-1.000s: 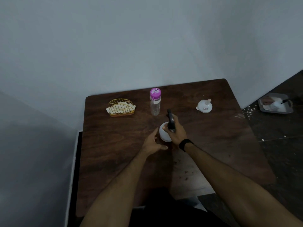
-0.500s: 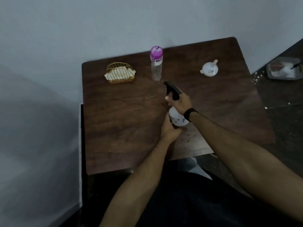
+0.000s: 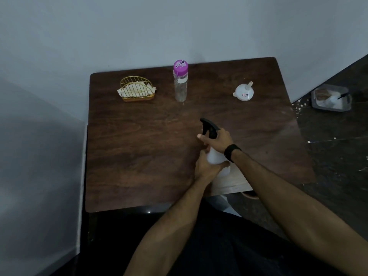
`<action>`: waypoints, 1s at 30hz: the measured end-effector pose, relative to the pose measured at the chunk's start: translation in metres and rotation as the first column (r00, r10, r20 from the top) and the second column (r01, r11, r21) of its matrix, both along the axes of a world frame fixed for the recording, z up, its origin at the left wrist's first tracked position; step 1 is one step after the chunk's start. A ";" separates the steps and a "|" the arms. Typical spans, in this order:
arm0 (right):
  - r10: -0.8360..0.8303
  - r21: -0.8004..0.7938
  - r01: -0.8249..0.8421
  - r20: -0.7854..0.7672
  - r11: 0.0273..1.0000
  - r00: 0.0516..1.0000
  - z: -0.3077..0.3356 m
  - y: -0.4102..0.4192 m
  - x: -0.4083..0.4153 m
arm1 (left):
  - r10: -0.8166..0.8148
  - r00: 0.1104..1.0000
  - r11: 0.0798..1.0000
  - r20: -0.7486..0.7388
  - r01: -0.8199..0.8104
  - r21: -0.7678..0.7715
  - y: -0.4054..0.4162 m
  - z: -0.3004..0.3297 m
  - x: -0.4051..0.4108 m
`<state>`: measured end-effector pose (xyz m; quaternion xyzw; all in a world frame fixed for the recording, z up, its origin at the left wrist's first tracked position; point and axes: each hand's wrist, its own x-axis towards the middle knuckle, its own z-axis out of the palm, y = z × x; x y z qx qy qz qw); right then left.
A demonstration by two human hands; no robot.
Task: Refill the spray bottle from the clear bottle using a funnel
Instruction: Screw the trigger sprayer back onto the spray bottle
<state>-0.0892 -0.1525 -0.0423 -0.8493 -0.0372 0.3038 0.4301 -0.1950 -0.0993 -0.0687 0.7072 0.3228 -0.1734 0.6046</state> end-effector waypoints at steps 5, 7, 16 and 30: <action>-0.033 0.079 0.054 -0.247 0.995 0.968 -0.011 -0.031 0.004 | -0.023 0.997 0.990 -0.067 0.014 -0.139 -0.014 0.001 -0.003; -0.033 0.117 0.074 -0.317 0.990 0.948 -0.014 -0.041 0.000 | -0.012 0.996 0.982 -0.088 -0.005 -0.188 -0.025 0.001 -0.006; -0.022 0.010 0.027 -0.354 1.000 0.935 -0.013 -0.061 -0.006 | 0.033 0.987 0.967 -0.154 -0.071 -0.246 -0.071 -0.005 -0.011; -0.098 -0.060 0.083 -0.327 0.995 0.940 0.001 -0.091 0.025 | -0.048 0.994 0.943 -0.096 0.013 -0.332 -0.088 0.019 0.017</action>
